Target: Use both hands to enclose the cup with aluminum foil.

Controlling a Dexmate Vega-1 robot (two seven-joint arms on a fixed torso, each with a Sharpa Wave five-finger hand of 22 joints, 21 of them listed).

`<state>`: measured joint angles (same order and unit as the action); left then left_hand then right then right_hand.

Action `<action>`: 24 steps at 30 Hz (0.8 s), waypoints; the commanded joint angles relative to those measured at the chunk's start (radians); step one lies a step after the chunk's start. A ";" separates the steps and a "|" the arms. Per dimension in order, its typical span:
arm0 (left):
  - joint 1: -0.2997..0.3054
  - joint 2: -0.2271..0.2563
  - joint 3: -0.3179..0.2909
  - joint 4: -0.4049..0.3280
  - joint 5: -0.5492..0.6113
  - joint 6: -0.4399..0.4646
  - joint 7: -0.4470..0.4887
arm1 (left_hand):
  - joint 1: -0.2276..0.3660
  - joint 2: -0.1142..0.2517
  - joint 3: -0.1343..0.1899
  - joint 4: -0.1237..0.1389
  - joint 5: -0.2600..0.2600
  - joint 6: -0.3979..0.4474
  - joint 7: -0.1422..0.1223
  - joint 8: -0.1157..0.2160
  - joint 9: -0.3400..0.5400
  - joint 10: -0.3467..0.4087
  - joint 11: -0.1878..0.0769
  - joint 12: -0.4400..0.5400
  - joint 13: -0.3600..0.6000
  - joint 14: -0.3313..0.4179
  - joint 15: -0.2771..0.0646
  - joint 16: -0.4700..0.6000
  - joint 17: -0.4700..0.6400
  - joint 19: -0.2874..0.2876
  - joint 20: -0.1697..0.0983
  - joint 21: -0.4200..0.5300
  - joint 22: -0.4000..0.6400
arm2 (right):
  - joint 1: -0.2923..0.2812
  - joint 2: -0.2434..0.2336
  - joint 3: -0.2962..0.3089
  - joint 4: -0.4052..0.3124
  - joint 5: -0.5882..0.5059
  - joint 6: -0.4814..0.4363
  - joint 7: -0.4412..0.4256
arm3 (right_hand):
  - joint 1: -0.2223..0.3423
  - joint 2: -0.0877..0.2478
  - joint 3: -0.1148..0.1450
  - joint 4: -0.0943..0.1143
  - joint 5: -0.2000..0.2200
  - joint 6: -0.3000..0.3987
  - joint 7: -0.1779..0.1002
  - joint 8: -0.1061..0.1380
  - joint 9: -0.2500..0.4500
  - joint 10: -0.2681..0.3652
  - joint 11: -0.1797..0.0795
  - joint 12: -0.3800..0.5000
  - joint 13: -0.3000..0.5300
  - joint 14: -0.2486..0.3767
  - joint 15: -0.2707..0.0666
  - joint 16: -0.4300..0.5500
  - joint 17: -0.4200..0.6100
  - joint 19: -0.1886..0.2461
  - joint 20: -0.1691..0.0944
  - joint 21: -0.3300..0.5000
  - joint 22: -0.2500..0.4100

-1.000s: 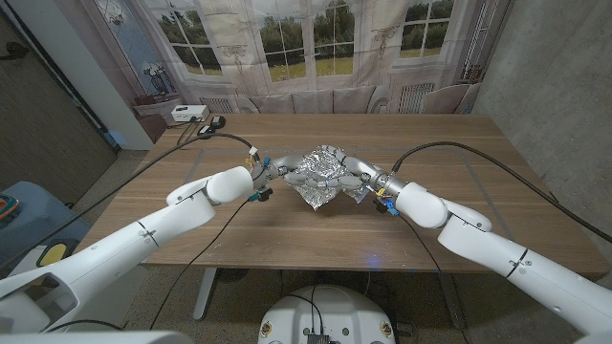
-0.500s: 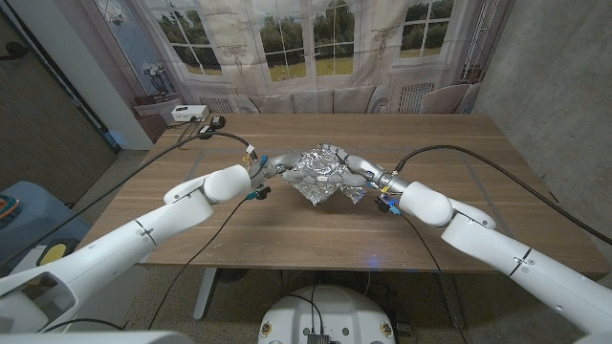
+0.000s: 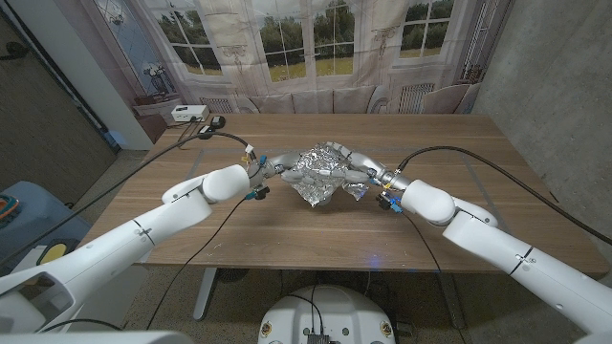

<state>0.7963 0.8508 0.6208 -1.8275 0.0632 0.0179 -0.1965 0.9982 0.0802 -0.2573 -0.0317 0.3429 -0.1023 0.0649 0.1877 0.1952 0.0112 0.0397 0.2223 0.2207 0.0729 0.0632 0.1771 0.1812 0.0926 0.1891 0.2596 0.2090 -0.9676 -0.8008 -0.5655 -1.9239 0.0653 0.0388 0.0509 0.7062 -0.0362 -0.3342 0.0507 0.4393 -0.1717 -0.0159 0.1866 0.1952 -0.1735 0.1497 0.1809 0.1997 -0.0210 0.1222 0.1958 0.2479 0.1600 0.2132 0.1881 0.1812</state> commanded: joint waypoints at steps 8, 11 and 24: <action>0.077 0.016 -0.098 -0.009 -0.124 -0.115 0.077 | -0.102 0.003 -0.033 0.056 -0.020 -0.158 -0.013 -0.012 -0.003 -0.228 0.076 -0.038 0.002 -0.227 0.083 -0.007 0.006 -0.157 0.021 -0.058 -0.001 | -0.058 0.025 0.053 0.049 0.048 0.101 -0.102 | -0.044 0.025 0.002 0.035 0.008 -0.027 -0.016 0.032 0.003 0.042 -0.030 0.027 0.001 0.001 -0.009 0.014 0.002 -0.010 0.000 0.006 0.003; 0.088 0.018 -0.112 -0.010 -0.147 -0.133 0.080 | -0.128 0.006 -0.040 0.071 -0.022 -0.184 -0.027 -0.013 -0.003 -0.246 0.081 -0.034 0.002 -0.251 0.089 -0.004 0.008 -0.186 0.023 -0.064 0.000 | -0.066 0.025 0.060 0.050 0.055 0.103 -0.109 | -0.052 0.030 0.003 0.040 0.007 -0.016 -0.017 0.034 0.002 0.049 -0.027 0.029 0.001 0.002 -0.008 0.016 0.002 -0.011 0.000 0.006 0.003; 0.113 0.042 -0.133 -0.048 -0.139 -0.135 0.095 | -0.145 0.009 -0.044 0.082 -0.023 -0.201 -0.031 -0.007 -0.004 -0.263 0.087 -0.026 0.002 -0.278 0.093 0.001 0.007 -0.221 0.024 -0.066 0.000 | -0.087 0.016 0.066 0.025 0.026 0.086 -0.140 | -0.063 0.038 0.008 0.051 0.000 -0.023 -0.023 0.018 0.001 0.056 -0.049 0.026 0.002 0.116 -0.046 0.059 -0.004 0.089 -0.002 0.049 0.011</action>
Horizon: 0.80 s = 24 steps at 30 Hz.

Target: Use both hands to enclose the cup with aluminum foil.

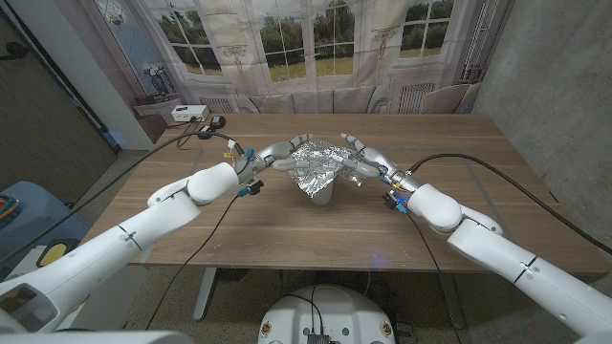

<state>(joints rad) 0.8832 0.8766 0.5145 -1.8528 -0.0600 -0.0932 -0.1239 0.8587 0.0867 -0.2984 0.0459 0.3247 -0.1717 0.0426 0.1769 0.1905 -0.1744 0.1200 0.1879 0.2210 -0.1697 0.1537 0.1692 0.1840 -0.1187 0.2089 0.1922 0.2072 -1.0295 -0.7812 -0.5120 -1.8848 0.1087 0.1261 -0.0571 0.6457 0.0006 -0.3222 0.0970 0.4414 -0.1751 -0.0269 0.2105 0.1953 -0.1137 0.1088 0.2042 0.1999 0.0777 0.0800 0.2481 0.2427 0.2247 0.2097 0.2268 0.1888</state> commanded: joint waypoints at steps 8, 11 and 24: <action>0.003 0.044 -0.015 -0.041 -0.007 -0.015 -0.043 | 0.016 0.003 0.004 -0.006 -0.001 -0.216 -0.012 -0.002 0.000 -0.144 0.029 0.004 0.002 -0.112 0.019 0.004 0.003 -0.074 0.004 -0.003 0.000 | -0.041 -0.030 0.021 -0.065 -0.072 -0.047 -0.058 | 0.013 -0.007 -0.001 -0.003 -0.006 -0.045 -0.029 -0.016 0.001 -0.045 -0.007 -0.011 0.002 -0.099 0.029 -0.041 -0.007 -0.079 0.006 -0.036 -0.003; -0.023 0.069 -0.003 -0.066 -0.013 0.023 -0.114 | 0.039 -0.023 -0.007 -0.022 0.018 -0.320 -0.009 -0.003 0.000 -0.225 0.063 0.002 0.002 -0.201 0.053 0.001 0.002 -0.140 0.005 -0.005 -0.003 | -0.050 -0.033 0.027 -0.069 -0.070 -0.044 -0.064 | 0.024 -0.003 0.004 -0.008 -0.005 -0.051 -0.029 -0.017 0.001 -0.050 -0.010 -0.012 0.002 -0.101 0.024 -0.040 -0.008 -0.083 0.006 -0.036 -0.003; 0.066 0.081 -0.080 -0.093 -0.070 -0.057 -0.027 | 0.003 -0.055 -0.030 -0.003 0.065 -0.238 -0.045 0.031 -0.001 -0.194 -0.028 0.036 0.000 -0.196 0.015 0.023 0.000 -0.171 0.005 0.012 -0.003 | -0.087 -0.025 0.056 -0.056 -0.073 0.033 -0.102 | 0.059 0.021 0.022 -0.020 -0.004 -0.024 -0.023 -0.004 0.001 -0.017 -0.017 0.004 0.002 -0.065 0.010 -0.023 -0.011 -0.064 0.002 -0.023 -0.002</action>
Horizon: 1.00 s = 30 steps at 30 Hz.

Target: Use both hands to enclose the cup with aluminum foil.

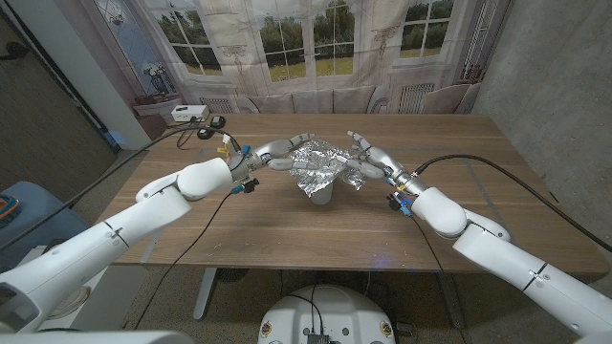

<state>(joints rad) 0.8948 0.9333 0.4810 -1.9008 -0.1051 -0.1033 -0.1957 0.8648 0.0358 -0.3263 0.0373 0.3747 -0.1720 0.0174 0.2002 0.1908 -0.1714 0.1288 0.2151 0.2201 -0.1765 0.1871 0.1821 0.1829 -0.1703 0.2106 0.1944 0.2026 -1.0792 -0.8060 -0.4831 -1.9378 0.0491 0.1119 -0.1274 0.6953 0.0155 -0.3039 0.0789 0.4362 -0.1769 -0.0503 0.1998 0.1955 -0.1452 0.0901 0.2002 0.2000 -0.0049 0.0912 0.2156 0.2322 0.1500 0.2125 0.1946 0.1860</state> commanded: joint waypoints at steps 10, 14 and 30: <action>0.082 0.076 -0.073 -0.144 0.054 0.056 0.084 | 0.009 0.028 0.013 0.013 0.031 -0.070 -0.207 0.049 0.003 -0.154 -0.030 0.027 -0.003 -0.183 -0.021 0.005 -0.002 -0.152 0.004 0.008 0.000 | -0.062 0.013 0.044 0.005 -0.019 0.103 -0.055 | 0.006 0.012 0.003 0.001 -0.003 -0.016 0.003 0.007 0.001 0.034 -0.001 0.014 0.003 0.035 -0.005 0.018 -0.001 0.033 -0.002 0.018 0.001; 0.070 0.100 -0.064 -0.200 0.126 0.143 0.083 | 0.000 0.030 0.011 0.020 0.030 -0.032 -0.171 0.055 0.005 -0.154 -0.017 0.026 -0.003 -0.193 -0.019 0.004 -0.001 -0.182 0.004 0.001 -0.001 | -0.065 0.021 0.049 0.008 -0.020 0.120 -0.057 | -0.002 0.015 0.001 0.006 -0.005 -0.016 0.003 0.006 0.001 0.041 -0.002 0.016 0.003 0.040 -0.007 0.020 0.001 0.039 -0.002 0.021 0.001; 0.060 0.126 -0.026 -0.324 0.335 0.337 0.086 | -0.176 0.095 0.021 0.102 -0.063 0.563 -0.150 0.149 -0.005 -0.074 -0.140 0.038 -0.018 -0.204 -0.068 0.009 -0.004 -0.253 0.003 0.018 0.005 | -0.035 0.050 0.040 0.044 -0.016 0.153 -0.026 | -0.024 0.023 -0.004 0.019 -0.011 -0.012 0.003 0.006 0.000 0.056 -0.004 0.019 0.003 0.051 -0.016 0.026 0.003 0.055 -0.001 0.025 0.001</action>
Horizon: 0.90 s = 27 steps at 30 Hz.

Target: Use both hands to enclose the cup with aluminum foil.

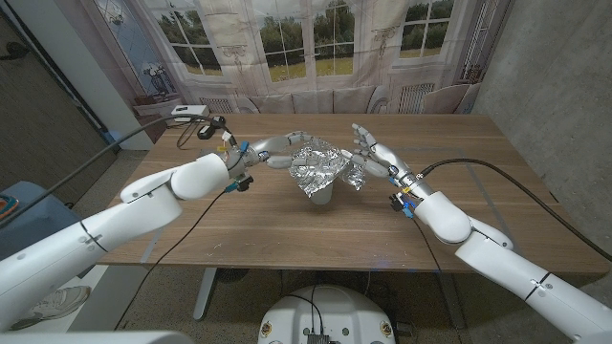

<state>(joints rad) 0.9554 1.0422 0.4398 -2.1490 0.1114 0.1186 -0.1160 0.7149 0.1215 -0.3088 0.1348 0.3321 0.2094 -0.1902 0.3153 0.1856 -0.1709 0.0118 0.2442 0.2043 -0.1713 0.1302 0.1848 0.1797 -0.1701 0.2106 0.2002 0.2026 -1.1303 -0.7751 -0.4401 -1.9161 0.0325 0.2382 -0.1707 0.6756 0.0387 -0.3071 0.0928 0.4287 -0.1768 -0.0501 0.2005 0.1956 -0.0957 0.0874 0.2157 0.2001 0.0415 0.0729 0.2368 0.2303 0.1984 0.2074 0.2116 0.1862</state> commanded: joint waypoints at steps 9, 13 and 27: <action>0.027 0.009 -0.003 -0.074 0.108 0.102 0.037 | -0.042 0.014 0.014 -0.008 -0.044 0.147 0.077 -0.051 -0.001 -0.039 -0.021 -0.001 -0.007 -0.181 -0.018 0.007 -0.001 -0.246 0.002 0.023 0.004 | 0.022 0.022 -0.003 0.029 0.003 0.035 0.028 | -0.006 0.001 -0.001 0.006 -0.005 -0.012 0.003 0.005 0.000 0.009 -0.002 0.003 0.002 0.009 0.000 0.006 0.005 0.011 0.005 0.008 0.000; 0.070 -0.009 -0.035 -0.051 0.088 0.048 0.116 | -0.051 0.015 0.025 -0.018 -0.065 -0.268 -0.002 -0.154 0.000 -0.126 0.025 -0.034 -0.001 -0.185 0.013 0.003 0.001 -0.248 0.003 0.026 0.005 | 0.021 0.022 -0.003 0.032 0.004 0.036 0.031 | -0.006 0.002 -0.001 0.007 -0.005 -0.011 0.003 0.005 0.000 0.009 -0.003 0.002 0.002 0.009 0.000 0.006 0.005 0.012 0.005 0.008 0.000; 0.146 -0.127 -0.115 0.115 -0.134 -0.240 0.225 | -0.072 0.021 0.028 -0.013 -0.071 -0.455 0.055 -0.135 -0.002 -0.138 0.042 -0.024 0.000 -0.159 0.008 0.016 0.002 -0.181 -0.001 0.052 0.006 | 0.040 0.042 0.007 0.086 0.082 0.086 0.067 | -0.012 0.008 0.002 0.008 -0.013 0.069 0.000 0.028 -0.001 0.053 -0.004 0.012 0.002 0.012 -0.023 0.006 0.002 0.021 -0.003 0.007 -0.001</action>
<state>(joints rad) 1.0511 0.9879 0.3781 -2.1354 0.1236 0.0570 0.0463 0.6488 0.1413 -0.2843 0.1229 0.2657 -0.1702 -0.1446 0.1696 0.1813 -0.1726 0.0504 0.2112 0.2028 -0.1732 0.1395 0.1937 0.1795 -0.1700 0.2106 0.2443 0.2073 -1.1104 -0.7488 -0.4415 -1.8756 0.0460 0.2847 -0.1406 0.6641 0.0403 -0.3047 0.0950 0.4177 -0.1242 -0.0487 0.2207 0.1958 -0.0582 0.0822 0.2175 0.2002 0.0542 0.0603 0.2367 0.2302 0.2086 0.2078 0.2115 0.1863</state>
